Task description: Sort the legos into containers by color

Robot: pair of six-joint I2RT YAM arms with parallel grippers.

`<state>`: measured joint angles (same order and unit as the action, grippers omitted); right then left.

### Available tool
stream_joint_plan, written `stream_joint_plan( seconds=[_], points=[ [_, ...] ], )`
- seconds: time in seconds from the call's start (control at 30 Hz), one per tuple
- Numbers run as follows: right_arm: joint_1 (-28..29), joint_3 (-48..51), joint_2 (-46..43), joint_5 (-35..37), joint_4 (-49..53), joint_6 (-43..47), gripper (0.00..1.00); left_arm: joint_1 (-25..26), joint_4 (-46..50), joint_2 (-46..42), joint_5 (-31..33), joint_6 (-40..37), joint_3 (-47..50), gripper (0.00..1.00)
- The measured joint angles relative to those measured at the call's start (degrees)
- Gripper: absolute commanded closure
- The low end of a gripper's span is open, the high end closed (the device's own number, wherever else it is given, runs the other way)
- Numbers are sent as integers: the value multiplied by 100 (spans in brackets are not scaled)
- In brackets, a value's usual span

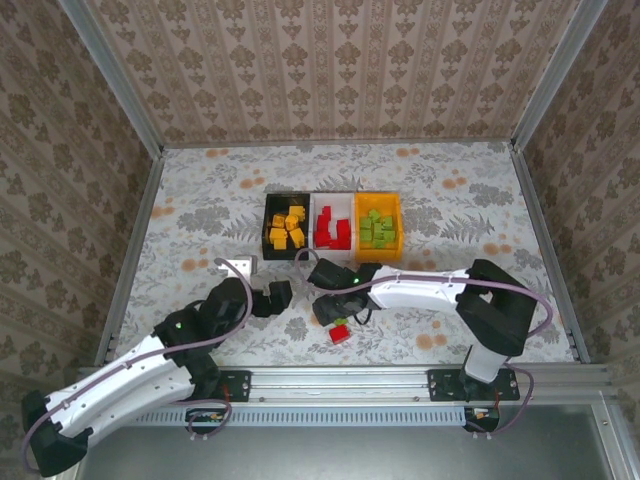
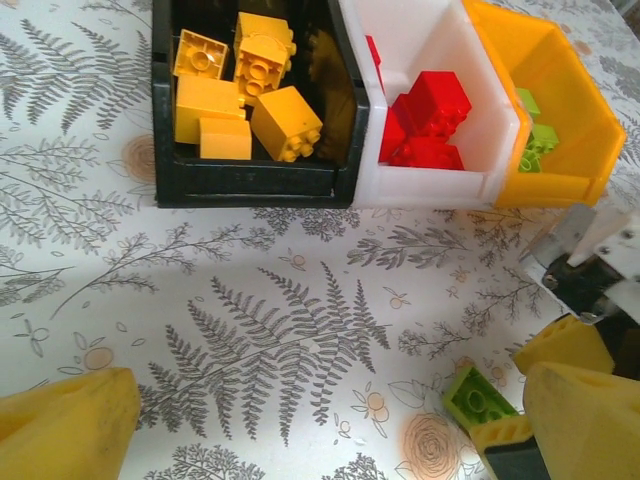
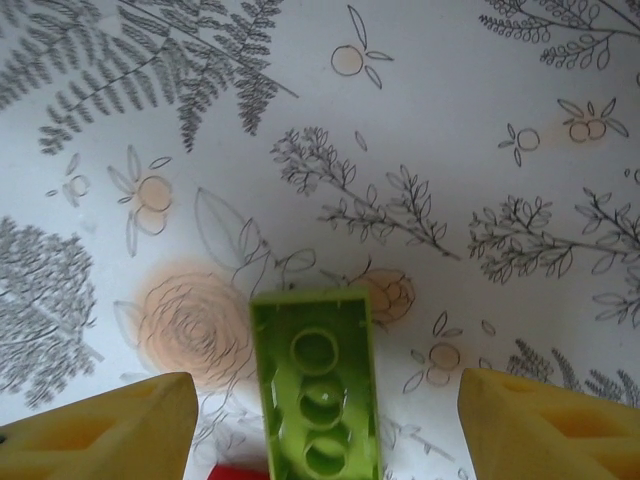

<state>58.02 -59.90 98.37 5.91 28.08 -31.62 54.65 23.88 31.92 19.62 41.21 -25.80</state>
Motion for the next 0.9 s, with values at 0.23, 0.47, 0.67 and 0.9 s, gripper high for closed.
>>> stream_joint_plan(
  seconds=[0.23,0.47,0.67,0.9],
  points=[
    [76,-278,444,168,251,118,40,-37,85,-179,15,44,0,0],
    [177,-435,662,254,398,177,60,-76,87,-177,15,46,0,0],
    [175,-442,638,317,341,168,68,-116,85,-177,-4,46,0,0],
    [-146,-424,-103,472,127,173,70,-118,79,-96,-52,44,0,0]
  ],
)
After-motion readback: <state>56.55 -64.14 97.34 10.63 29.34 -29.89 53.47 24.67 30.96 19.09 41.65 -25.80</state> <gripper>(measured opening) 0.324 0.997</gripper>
